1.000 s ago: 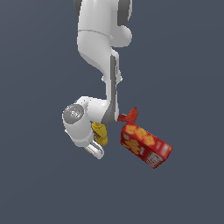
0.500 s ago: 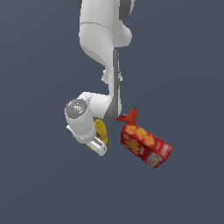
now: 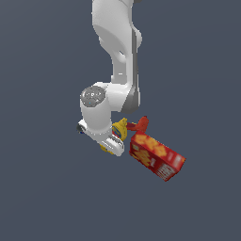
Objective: Pick up a designated object from a clutter of objects.
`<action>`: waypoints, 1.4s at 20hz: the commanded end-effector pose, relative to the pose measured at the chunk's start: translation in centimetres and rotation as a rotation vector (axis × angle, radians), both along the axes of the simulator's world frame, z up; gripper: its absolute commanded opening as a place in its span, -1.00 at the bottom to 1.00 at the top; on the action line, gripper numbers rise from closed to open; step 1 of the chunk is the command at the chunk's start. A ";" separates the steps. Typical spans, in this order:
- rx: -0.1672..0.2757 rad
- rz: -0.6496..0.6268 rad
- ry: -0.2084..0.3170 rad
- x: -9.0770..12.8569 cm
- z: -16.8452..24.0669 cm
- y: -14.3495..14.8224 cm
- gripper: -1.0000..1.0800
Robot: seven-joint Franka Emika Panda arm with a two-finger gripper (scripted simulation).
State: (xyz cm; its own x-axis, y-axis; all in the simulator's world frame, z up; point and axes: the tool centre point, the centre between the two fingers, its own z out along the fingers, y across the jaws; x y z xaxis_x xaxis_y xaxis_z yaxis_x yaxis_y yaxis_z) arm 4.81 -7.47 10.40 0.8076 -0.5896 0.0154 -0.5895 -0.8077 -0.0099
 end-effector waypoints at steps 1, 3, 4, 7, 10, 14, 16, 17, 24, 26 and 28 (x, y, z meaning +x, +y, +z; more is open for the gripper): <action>0.000 0.001 0.000 -0.9 1.9 1.4 -1.00; 0.000 0.001 0.001 -1.7 3.4 2.4 -1.00; 0.000 0.001 0.001 -2.1 4.2 3.0 -1.00; 0.000 0.001 0.003 -3.3 6.5 4.6 -1.00; -0.001 0.001 0.004 -4.5 8.9 6.3 -1.00; -0.002 0.000 0.006 -6.2 12.3 8.6 -1.00; -0.003 0.000 0.007 -7.0 14.1 9.8 -1.00; -0.003 0.000 0.008 -7.5 15.0 10.4 -1.00; -0.005 0.000 0.011 -10.5 21.5 14.9 -1.00; -0.004 0.000 0.012 -11.3 23.3 16.1 -1.00; -0.004 0.000 0.013 -12.1 24.9 17.3 -1.00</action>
State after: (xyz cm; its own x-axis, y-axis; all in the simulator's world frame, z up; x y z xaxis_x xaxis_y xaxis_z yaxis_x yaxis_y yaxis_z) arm -6.60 8.94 34.04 0.8081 -0.5890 0.0080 -0.5890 -0.8081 0.0000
